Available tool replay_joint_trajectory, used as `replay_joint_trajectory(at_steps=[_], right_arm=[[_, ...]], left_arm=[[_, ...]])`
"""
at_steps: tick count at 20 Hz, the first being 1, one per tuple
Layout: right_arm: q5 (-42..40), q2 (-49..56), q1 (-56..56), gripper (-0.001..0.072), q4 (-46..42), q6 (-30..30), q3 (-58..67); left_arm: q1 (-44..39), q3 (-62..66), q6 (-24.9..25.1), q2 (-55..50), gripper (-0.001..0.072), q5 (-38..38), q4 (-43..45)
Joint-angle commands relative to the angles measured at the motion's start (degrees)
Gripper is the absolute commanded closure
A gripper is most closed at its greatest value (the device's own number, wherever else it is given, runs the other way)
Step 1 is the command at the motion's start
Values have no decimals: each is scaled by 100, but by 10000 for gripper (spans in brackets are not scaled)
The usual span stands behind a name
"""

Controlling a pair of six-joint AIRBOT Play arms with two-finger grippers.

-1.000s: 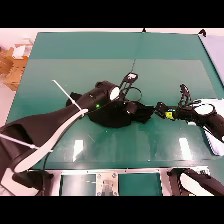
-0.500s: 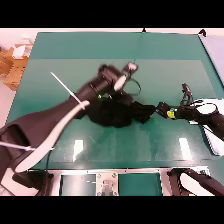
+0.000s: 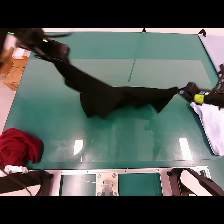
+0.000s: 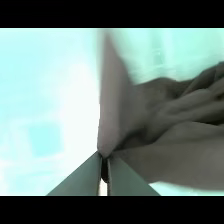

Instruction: Fold the shirts.

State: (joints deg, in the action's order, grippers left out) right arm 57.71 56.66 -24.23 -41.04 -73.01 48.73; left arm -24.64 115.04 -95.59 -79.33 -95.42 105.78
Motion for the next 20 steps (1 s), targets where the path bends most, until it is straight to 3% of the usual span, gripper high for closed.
replay_joint_trajectory(at_steps=[1,7,10,12,16,20], right_arm=[[225,-356,-142,694,269,-46,754],[315,-1137,-570,694,293,-461,3477],[-149,-1486,-671,694,214,-457,4741],[-455,-1593,-671,694,92,-457,5307],[-433,-1589,-669,693,98,-457,5447],[-28,-1508,-662,693,122,-457,4347]], left_arm=[[557,55,219,463,682,-153,-35],[1189,55,264,1764,683,979,101],[1189,55,267,2621,682,1698,-756],[1189,55,267,2988,682,1722,-1167],[1189,-254,310,2964,682,844,-1226],[1189,-2129,317,2955,681,1878,-1637]])
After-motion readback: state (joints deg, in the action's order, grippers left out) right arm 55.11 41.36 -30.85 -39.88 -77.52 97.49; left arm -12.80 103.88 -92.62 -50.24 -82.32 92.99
